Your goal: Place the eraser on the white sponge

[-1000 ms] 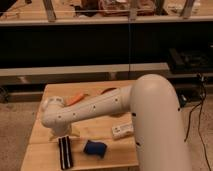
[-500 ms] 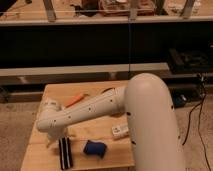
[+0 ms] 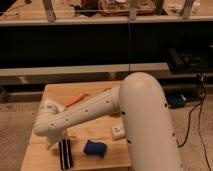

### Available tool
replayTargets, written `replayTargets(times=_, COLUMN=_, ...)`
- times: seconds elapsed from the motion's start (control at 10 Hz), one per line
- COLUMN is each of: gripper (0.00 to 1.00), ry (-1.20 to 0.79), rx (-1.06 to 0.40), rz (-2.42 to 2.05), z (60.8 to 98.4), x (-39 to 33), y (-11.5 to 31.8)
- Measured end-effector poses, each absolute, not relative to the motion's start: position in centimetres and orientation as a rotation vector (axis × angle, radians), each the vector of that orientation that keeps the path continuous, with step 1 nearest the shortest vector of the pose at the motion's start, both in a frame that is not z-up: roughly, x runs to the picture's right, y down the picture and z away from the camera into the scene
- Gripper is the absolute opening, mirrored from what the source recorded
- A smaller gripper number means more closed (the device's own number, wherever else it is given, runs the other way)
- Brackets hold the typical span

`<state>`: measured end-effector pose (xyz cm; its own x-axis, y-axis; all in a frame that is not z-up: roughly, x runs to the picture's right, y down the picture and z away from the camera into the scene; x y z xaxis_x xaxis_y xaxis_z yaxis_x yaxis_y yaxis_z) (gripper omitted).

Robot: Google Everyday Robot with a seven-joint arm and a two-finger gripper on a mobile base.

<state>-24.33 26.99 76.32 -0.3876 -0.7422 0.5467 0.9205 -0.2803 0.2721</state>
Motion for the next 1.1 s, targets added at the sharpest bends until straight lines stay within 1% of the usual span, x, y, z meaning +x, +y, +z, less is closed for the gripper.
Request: replayTargets(times=1.1, gripper=0.8, ry=-0.678, rx=-0.392, rz=-1.824, z=77.33, x=-23.64, y=27.67)
